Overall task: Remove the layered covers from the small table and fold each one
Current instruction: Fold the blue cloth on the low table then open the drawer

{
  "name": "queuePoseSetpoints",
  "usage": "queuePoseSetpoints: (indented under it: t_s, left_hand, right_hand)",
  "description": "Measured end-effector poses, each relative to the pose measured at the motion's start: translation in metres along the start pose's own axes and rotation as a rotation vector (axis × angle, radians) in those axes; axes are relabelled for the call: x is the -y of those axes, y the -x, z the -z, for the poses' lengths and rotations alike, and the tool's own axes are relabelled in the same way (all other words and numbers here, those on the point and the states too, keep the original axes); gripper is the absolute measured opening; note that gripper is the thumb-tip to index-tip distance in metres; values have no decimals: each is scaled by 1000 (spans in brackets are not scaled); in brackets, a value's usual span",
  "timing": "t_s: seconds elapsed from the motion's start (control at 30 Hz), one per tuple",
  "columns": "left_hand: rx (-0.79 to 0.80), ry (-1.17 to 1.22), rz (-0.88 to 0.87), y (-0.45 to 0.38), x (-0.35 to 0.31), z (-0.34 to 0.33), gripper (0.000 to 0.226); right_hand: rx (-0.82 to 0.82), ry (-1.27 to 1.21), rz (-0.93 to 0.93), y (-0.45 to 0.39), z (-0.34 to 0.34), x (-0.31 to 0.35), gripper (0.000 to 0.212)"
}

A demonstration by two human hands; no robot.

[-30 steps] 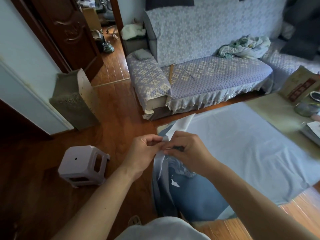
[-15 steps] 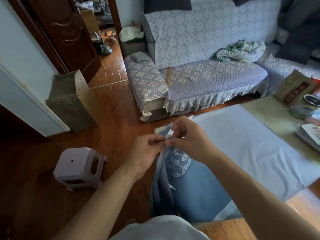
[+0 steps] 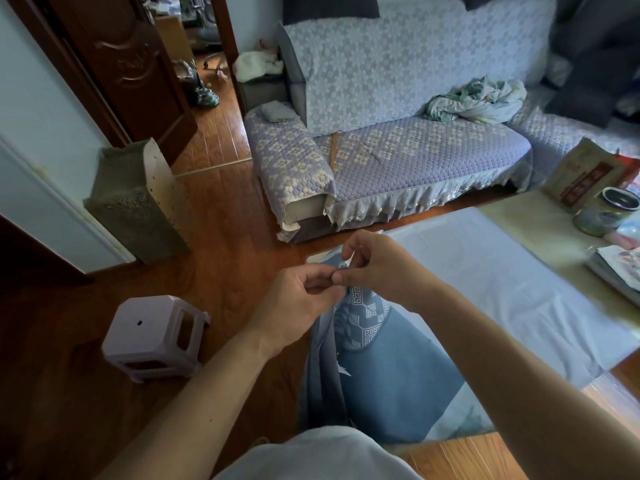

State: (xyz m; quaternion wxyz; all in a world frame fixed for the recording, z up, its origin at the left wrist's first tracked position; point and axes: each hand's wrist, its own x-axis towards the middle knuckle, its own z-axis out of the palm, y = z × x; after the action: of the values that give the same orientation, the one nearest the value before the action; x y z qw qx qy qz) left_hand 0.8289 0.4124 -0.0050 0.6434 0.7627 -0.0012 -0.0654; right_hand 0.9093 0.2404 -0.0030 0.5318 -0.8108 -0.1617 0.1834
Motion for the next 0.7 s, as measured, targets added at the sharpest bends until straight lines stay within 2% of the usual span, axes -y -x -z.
queuePoseSetpoints:
  t_s: [0.2, 0.33, 0.43, 0.53, 0.7]
  left_hand:
    - [-189, 81, -27, 2, 7, -18, 23]
    - [-157, 53, -16, 0, 5, -13, 25]
    - [-124, -10, 28, -3, 4, -7, 25]
    - [-127, -109, 52, -4, 1, -3, 26]
    - [-72, -204, 122, -7, -1, 2, 26]
  right_hand:
    - [64, -137, -48, 0, -1, -7, 27]
    - [118, -50, -62, 2, 4, -5, 28]
    - [104, -7, 29, -1, 5, -6, 14]
    - [80, 24, 74, -2, 5, -8, 18]
    - [34, 144, 117, 1, 3, -9, 13]
